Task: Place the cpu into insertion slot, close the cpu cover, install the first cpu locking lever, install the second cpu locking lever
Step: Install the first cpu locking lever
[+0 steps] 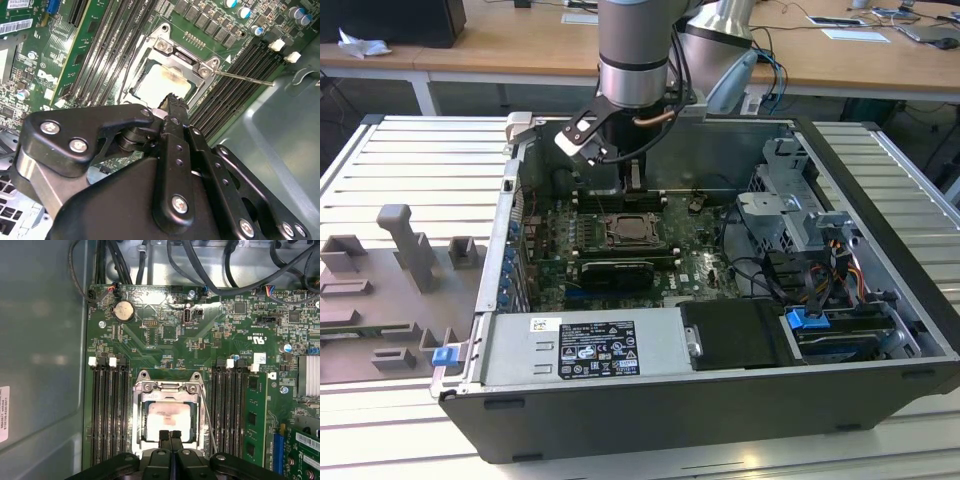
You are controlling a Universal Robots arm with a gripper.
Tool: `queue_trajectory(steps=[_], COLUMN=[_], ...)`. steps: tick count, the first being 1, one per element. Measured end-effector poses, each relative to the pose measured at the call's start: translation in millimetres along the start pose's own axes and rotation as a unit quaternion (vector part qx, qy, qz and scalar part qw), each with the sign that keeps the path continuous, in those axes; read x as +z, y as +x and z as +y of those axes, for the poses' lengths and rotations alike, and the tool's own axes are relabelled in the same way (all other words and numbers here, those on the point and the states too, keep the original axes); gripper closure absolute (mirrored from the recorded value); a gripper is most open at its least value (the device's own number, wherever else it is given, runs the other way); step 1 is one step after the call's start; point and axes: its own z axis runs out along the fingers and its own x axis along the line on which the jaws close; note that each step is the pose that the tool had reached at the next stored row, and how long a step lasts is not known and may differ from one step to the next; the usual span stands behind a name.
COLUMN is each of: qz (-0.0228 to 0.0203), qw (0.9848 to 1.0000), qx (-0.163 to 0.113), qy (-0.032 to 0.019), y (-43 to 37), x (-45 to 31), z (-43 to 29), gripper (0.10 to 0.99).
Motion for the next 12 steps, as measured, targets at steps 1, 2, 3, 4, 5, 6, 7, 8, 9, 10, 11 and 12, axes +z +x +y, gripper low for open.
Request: queue_trajectory(steps=[1, 2, 3, 4, 5, 6, 7, 8, 9, 10, 11, 12], qz=[-0.0004, -0.0006, -0.0007, -0.0010, -0.0012, -0.0016, -0.0020, -0.0025, -0.0030, -0.0040, -0.0045, -0.0052], qw=[1.0000, 1.0000, 1.0000, 1.0000, 1.0000, 1.0000, 1.0000, 1.0000, 1.0000, 1.0000, 1.0000, 1.0000], qx=[0.000, 0.000, 0.000, 0.000, 0.000, 0.000, 0.000, 0.000, 0.000, 0.000, 0.000, 0.000], qy=[0.0000, 0.0000, 0.0000, 0.0000, 0.0000, 0.0000, 0.0000, 0.0000, 0.0001, 0.0001, 0.0001, 0.0002], y=[0.0, 0.0, 0.1, 0.0, 0.0, 0.0, 0.0, 0.1, 0.1, 0.1, 0.2, 0.2], x=[-0.2, -0.3, -0.4, -0.8, -1.0, -1.2, -1.4, -1.6, -1.8, -2.2, -2.6, -3.6], z=[0.0, 0.0, 0.1, 0.0, 0.0, 0.1, 0.1, 0.1, 0.1, 0.1, 0.2, 0.1], gripper=[0.980, 0.980, 0.980, 0.980, 0.980, 0.980, 0.980, 0.980, 0.980, 0.980, 0.980, 0.980])
